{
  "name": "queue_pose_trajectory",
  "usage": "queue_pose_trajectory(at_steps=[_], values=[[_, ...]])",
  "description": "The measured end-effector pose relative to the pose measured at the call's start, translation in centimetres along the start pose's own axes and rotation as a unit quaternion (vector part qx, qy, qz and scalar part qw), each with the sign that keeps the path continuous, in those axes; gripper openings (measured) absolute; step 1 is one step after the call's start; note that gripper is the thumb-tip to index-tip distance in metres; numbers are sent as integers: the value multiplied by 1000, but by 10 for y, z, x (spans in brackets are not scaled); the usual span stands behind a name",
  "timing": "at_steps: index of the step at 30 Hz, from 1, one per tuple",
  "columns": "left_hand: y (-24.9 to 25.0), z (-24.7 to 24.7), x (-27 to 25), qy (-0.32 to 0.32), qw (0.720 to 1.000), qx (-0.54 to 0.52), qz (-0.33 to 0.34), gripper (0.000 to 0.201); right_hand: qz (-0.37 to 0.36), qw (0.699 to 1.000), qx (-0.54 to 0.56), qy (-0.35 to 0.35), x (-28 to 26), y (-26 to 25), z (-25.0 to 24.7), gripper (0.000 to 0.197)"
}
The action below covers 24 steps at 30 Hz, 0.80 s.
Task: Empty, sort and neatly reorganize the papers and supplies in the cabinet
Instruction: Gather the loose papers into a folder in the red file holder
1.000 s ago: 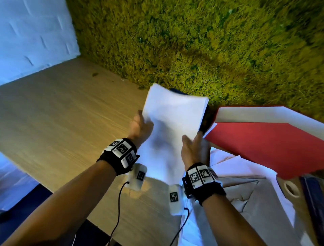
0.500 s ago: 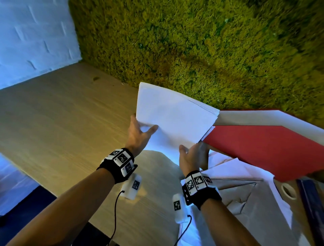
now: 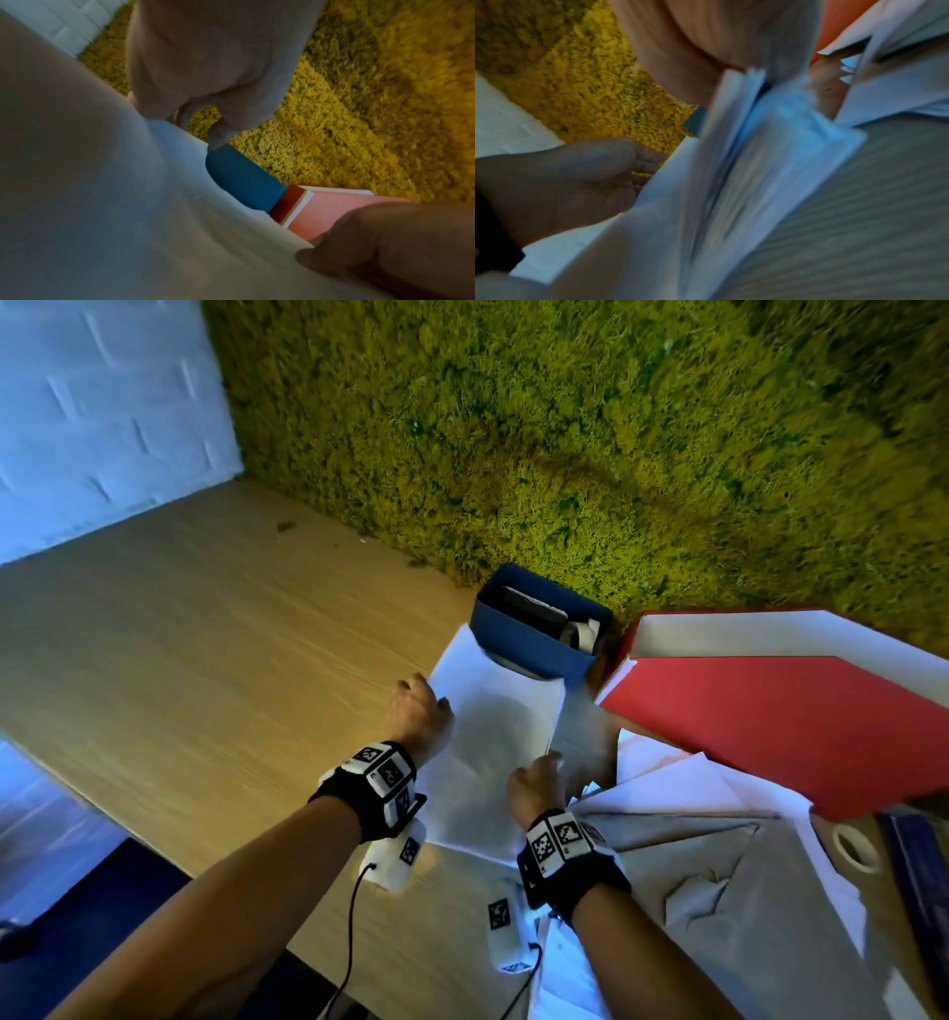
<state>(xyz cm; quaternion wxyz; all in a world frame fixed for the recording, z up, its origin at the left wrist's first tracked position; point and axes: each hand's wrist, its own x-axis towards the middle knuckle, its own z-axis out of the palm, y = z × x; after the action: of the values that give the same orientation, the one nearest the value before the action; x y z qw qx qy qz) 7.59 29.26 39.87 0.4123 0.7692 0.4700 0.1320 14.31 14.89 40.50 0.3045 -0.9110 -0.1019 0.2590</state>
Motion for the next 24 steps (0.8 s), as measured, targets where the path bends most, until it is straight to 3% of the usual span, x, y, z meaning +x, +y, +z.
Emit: queue_pose_trajectory(at_steps=[3, 6, 8, 11, 18, 21, 24], values=[[-6, 6, 0, -28, 999, 30, -20, 56, -2, 1000, 8, -19, 1, 10, -4, 46], [-6, 9, 1, -15, 994, 106, -16, 63, -7, 1000, -2, -23, 7, 16, -12, 32], [2, 17, -3, 17, 987, 154, 29, 65, -26, 1000, -18, -3, 7, 21, -22, 19], [25, 37, -14, 11, 985, 128, 117, 59, -56, 997, -18, 54, 2, 32, -42, 19], [87, 103, -62, -139, 954, 52, 261, 13, -19, 985, 80, 149, -3, 92, -102, 17], [105, 133, -87, -205, 929, 57, 303, 8, 31, 983, 75, 164, -3, 134, -129, 17], [115, 165, -103, -227, 917, 110, 309, 22, 76, 979, 50, 182, -22, 165, -161, 10]])
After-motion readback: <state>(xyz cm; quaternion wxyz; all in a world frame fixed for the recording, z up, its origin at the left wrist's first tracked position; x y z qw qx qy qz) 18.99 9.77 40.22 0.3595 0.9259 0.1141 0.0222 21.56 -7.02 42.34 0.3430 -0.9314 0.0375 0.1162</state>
